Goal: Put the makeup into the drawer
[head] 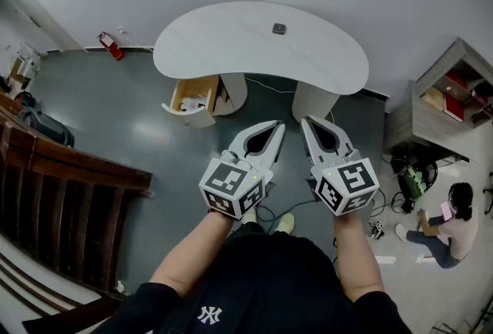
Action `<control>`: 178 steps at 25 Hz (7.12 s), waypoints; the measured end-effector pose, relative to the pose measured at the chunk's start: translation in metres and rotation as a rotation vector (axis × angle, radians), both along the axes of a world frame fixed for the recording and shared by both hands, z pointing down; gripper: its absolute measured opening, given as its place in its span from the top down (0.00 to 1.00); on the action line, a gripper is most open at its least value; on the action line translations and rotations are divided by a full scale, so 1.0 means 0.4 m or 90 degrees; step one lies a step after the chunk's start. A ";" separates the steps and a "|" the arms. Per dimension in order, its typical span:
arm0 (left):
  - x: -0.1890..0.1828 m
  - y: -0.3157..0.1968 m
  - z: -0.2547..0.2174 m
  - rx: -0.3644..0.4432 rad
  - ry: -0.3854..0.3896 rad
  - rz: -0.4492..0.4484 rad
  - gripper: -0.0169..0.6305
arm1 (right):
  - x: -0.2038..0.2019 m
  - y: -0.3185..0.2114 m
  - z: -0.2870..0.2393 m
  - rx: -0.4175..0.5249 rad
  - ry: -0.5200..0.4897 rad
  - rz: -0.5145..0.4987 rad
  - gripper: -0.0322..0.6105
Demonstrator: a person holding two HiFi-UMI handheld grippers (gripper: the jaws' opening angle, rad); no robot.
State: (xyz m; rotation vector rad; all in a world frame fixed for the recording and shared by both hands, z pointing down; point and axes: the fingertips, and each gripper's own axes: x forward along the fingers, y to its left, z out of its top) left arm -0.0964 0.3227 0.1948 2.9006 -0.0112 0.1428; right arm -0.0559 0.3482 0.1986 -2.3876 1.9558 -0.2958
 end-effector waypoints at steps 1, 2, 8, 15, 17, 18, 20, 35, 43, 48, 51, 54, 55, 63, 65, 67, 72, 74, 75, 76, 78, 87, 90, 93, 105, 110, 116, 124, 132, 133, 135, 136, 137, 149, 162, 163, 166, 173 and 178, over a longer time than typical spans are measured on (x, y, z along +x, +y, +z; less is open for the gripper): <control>0.000 -0.004 -0.001 0.000 0.002 0.000 0.96 | -0.001 -0.004 0.000 -0.001 0.001 0.000 0.93; 0.000 -0.008 -0.002 0.000 0.003 0.001 0.96 | -0.001 -0.009 0.000 -0.001 0.001 -0.001 0.93; -0.012 -0.051 0.000 0.002 0.003 0.001 0.96 | -0.003 -0.037 -0.010 0.027 -0.031 0.002 0.93; -0.046 -0.149 -0.001 0.010 0.002 -0.011 0.96 | -0.020 -0.099 -0.014 0.030 -0.032 0.023 0.93; -0.057 -0.184 -0.002 0.013 0.003 -0.015 0.96 | -0.027 -0.124 -0.014 0.030 -0.033 0.029 0.93; -0.061 -0.200 -0.001 0.013 0.003 -0.016 0.96 | -0.031 -0.137 -0.012 0.029 -0.034 0.032 0.93; -0.072 -0.229 0.002 0.014 0.003 -0.015 0.96 | -0.042 -0.163 -0.007 0.026 -0.033 0.035 0.93; -0.110 -0.336 0.020 0.011 -0.001 0.005 0.96 | -0.074 -0.283 -0.002 0.019 -0.025 0.051 0.93; -0.050 -0.383 0.039 0.016 -0.010 0.003 0.96 | -0.021 -0.338 0.009 0.025 -0.025 0.043 0.93; 0.050 -0.417 0.064 0.018 -0.029 0.001 0.96 | 0.071 -0.386 0.037 0.018 -0.037 0.031 0.92; 0.124 -0.451 0.083 0.019 -0.038 -0.004 0.96 | 0.143 -0.427 0.057 0.014 -0.042 0.020 0.92; 0.195 -0.483 0.101 0.017 -0.047 -0.013 0.96 | 0.210 -0.465 0.072 0.007 -0.042 0.004 0.92; 0.221 -0.494 0.106 0.017 -0.050 -0.017 0.96 | 0.235 -0.477 0.076 0.004 -0.042 -0.001 0.92; 0.430 -0.561 0.125 0.016 -0.066 -0.048 0.96 | 0.430 -0.558 0.105 -0.013 -0.044 -0.047 0.92; 0.470 -0.573 0.128 0.018 -0.069 -0.056 0.96 | 0.467 -0.575 0.108 -0.012 -0.039 -0.057 0.92; 0.502 -0.578 0.134 0.020 -0.074 -0.058 0.96 | 0.497 -0.588 0.116 -0.012 -0.042 -0.063 0.92; 0.553 -0.613 0.145 0.025 -0.082 -0.066 0.96 | 0.539 -0.620 0.140 -0.015 -0.050 -0.073 0.92; 0.576 -0.623 0.149 0.024 -0.082 -0.066 0.96 | 0.561 -0.628 0.150 -0.021 -0.052 -0.070 0.92; 0.585 -0.627 0.153 0.023 -0.082 -0.064 0.96 | 0.569 -0.631 0.156 -0.026 -0.051 -0.069 0.92; 0.591 -0.633 0.157 0.020 -0.083 -0.062 0.96 | 0.575 -0.637 0.161 -0.030 -0.050 -0.067 0.92; 0.606 -0.652 0.165 0.017 -0.084 -0.056 0.96 | 0.588 -0.659 0.170 -0.038 -0.047 -0.063 0.92; 0.739 -0.798 0.240 0.017 -0.092 -0.007 0.96 | 0.714 -0.809 0.263 -0.095 -0.045 -0.019 0.84; 0.785 -0.861 0.284 0.016 -0.103 0.006 0.96 | 0.762 -0.867 0.314 -0.113 -0.056 0.005 0.82; 0.836 -0.920 0.341 0.011 -0.114 0.014 0.96 | 0.816 -0.920 0.379 -0.132 -0.066 0.032 0.80; 1.005 -1.068 0.587 -0.018 -0.157 0.028 0.96 | 1.015 -1.055 0.675 -0.206 -0.126 0.138 0.66; 1.042 -1.101 0.666 -0.038 -0.172 0.031 0.96 | 1.062 -1.079 0.775 -0.235 -0.147 0.180 0.63; 1.063 -1.140 0.727 -0.044 -0.182 0.034 0.96 | 1.089 -1.112 0.869 -0.271 -0.154 0.214 0.53; 1.071 -1.180 0.774 -0.056 -0.191 0.032 0.96 | 1.127 -1.150 0.941 -0.339 -0.155 0.263 0.44; 1.067 -1.212 0.781 -0.067 -0.192 0.029 0.96 | 1.142 -1.172 0.993 -0.424 -0.159 0.280 0.40; 1.065 -1.214 0.782 -0.069 -0.193 0.028 0.96 | 1.142 -1.174 0.998 -0.437 -0.156 0.280 0.40; 1.063 -1.218 0.783 -0.071 -0.193 0.026 0.96 | 1.140 -1.176 1.002 -0.449 -0.156 0.279 0.40; 1.062 -1.220 0.782 -0.072 -0.192 0.026 0.96 | 1.140 -1.176 1.002 -0.449 -0.158 0.279 0.40; 1.062 -1.221 0.781 -0.073 -0.192 0.025 0.96 | 1.140 -1.176 1.001 -0.449 -0.160 0.280 0.40; 1.067 -1.181 0.766 -0.074 -0.188 0.025 0.96 | 1.124 -1.142 0.982 -0.413 -0.187 0.253 0.47; 0.991 -1.094 0.717 -0.072 -0.187 -0.025 0.96 | 1.059 -1.075 0.886 -0.330 -0.186 0.201 0.47; 0.982 -1.085 0.710 -0.071 -0.186 -0.031 0.96 | 1.050 -1.068 0.876 -0.326 -0.183 0.194 0.47; 0.949 -1.059 0.692 -0.069 -0.183 -0.053 0.96 | 1.018 -1.050 0.843 -0.314 -0.174 0.172 0.47; 0.880 -0.971 0.664 -0.071 -0.176 -0.117 0.96 | 0.948 -0.995 0.778 -0.290 -0.147 0.105 0.47; 0.836 -0.910 0.625 -0.071 -0.166 -0.174 0.96 | 0.913 -0.946 0.721 -0.275 -0.126 0.058 0.48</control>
